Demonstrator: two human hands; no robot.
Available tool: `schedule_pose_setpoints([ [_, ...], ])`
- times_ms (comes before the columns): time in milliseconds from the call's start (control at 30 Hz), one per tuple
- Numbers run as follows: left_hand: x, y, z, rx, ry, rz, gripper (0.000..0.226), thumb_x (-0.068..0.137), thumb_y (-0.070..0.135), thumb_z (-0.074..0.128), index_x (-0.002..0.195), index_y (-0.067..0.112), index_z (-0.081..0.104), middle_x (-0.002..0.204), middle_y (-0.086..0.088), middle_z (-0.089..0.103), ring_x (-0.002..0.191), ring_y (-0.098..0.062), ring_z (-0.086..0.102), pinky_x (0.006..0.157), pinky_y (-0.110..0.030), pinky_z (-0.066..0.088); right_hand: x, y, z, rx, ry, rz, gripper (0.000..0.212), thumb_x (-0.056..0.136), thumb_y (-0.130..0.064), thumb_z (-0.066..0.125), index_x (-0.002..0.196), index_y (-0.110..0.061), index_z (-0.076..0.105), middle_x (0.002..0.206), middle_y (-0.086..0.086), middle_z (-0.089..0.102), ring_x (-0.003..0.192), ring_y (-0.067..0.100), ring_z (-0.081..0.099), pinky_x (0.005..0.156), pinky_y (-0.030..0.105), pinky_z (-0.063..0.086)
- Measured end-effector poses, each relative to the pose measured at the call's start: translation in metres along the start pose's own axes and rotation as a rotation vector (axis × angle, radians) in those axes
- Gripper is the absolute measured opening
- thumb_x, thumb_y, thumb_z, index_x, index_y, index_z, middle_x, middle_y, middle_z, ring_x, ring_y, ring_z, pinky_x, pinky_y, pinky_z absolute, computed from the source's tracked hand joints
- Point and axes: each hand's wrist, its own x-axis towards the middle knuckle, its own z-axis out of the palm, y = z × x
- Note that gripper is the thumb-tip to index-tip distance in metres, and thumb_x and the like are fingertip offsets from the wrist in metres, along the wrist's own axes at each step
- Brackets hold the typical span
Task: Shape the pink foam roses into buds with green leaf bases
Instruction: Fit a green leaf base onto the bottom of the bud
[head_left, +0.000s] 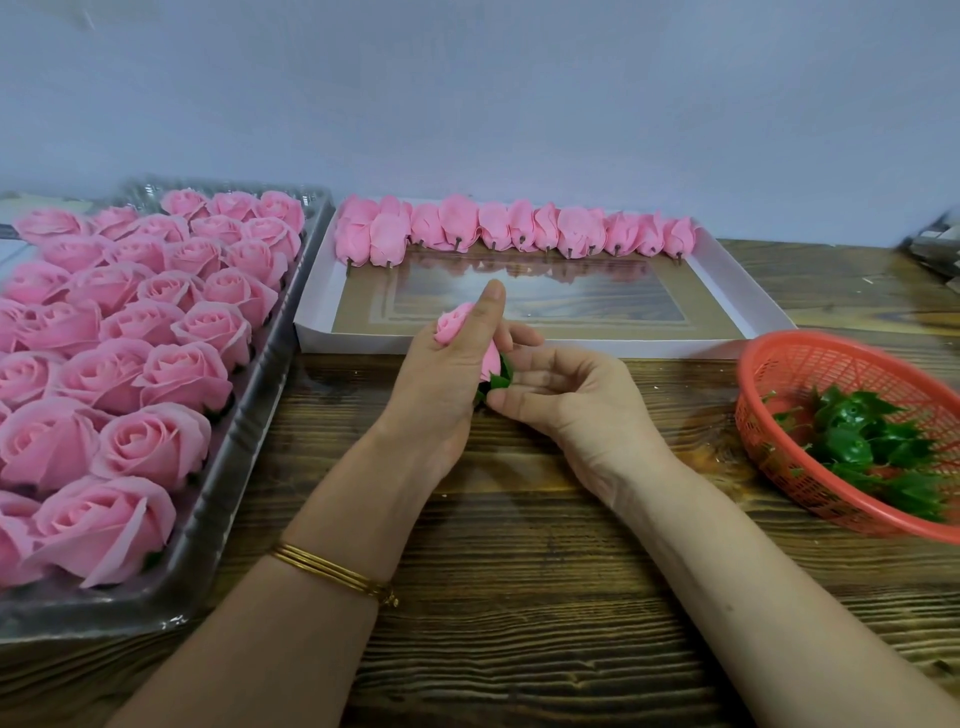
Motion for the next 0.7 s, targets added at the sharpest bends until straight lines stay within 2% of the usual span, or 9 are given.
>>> schedule_pose_setpoints([
  [100, 0.0005, -0.0003, -0.0015, -0.013, -0.011, 0.000, 0.047, 0.098, 0.038, 0.053, 0.056, 0.018, 0.054, 0.083, -0.003, 0.072, 0.076, -0.014, 0.068, 0.075, -0.031, 0.055, -0.0012, -0.0012, 0.0000, 0.008, -0.025, 0.029, 0.032, 0.066, 0.017, 0.074, 0.095, 0.006, 0.068, 0.085, 0.017, 0.071, 0.082, 0.024, 0.067, 0.084, 0.032, 0.058],
  [233, 0.0005, -0.0022, -0.0011, -0.029, -0.020, -0.008, 0.046, 0.096, 0.040, 0.055, 0.054, 0.020, 0.055, 0.084, -0.003, 0.072, 0.078, -0.015, 0.069, 0.072, -0.031, 0.057, -0.0034, -0.0022, 0.0007, 0.013, -0.044, 0.052, 0.031, 0.067, 0.016, 0.074, 0.095, 0.003, 0.068, 0.079, 0.015, 0.071, 0.081, 0.028, 0.067, 0.083, 0.037, 0.059],
  [433, 0.0007, -0.0028, -0.0011, -0.035, -0.018, 0.019, 0.047, 0.096, 0.040, 0.054, 0.053, 0.020, 0.055, 0.084, -0.003, 0.072, 0.077, -0.013, 0.068, 0.069, -0.026, 0.057, -0.0057, -0.0023, 0.0038, -0.049, -0.014, -0.026, 0.028, 0.066, 0.016, 0.076, 0.088, -0.002, 0.070, 0.078, 0.014, 0.072, 0.077, 0.025, 0.068, 0.082, 0.036, 0.058],
  [700, 0.0026, -0.0037, -0.0030, -0.014, -0.023, 0.042, 0.046, 0.093, 0.045, 0.054, 0.054, 0.020, 0.056, 0.085, 0.000, 0.074, 0.076, -0.006, 0.069, 0.064, -0.019, 0.054, -0.0075, -0.0027, 0.0063, 0.104, -0.014, 0.065, 0.029, 0.069, 0.018, 0.072, 0.095, 0.005, 0.068, 0.069, 0.013, 0.071, 0.071, 0.024, 0.070, 0.081, 0.036, 0.060],
])
